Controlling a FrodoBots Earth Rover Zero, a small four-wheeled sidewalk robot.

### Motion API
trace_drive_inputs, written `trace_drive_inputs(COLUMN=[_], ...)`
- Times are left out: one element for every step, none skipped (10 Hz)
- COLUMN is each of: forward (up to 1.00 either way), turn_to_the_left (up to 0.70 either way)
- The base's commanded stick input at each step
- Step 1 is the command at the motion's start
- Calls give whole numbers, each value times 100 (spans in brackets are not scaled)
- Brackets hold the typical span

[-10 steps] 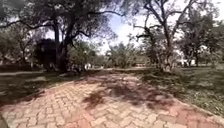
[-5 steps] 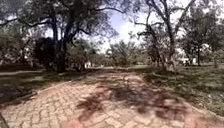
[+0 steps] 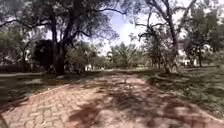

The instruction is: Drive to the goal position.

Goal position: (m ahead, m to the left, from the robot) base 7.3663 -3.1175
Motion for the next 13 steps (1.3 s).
trace_drive_inputs(forward=[70, 70, 70, 70, 70, 70, 70, 70, 70, 70, 70, 70, 70], turn_to_the_left=[0, 0, 0, 0, 0, 0, 0, 0, 0, 0, 0, 0, 0])
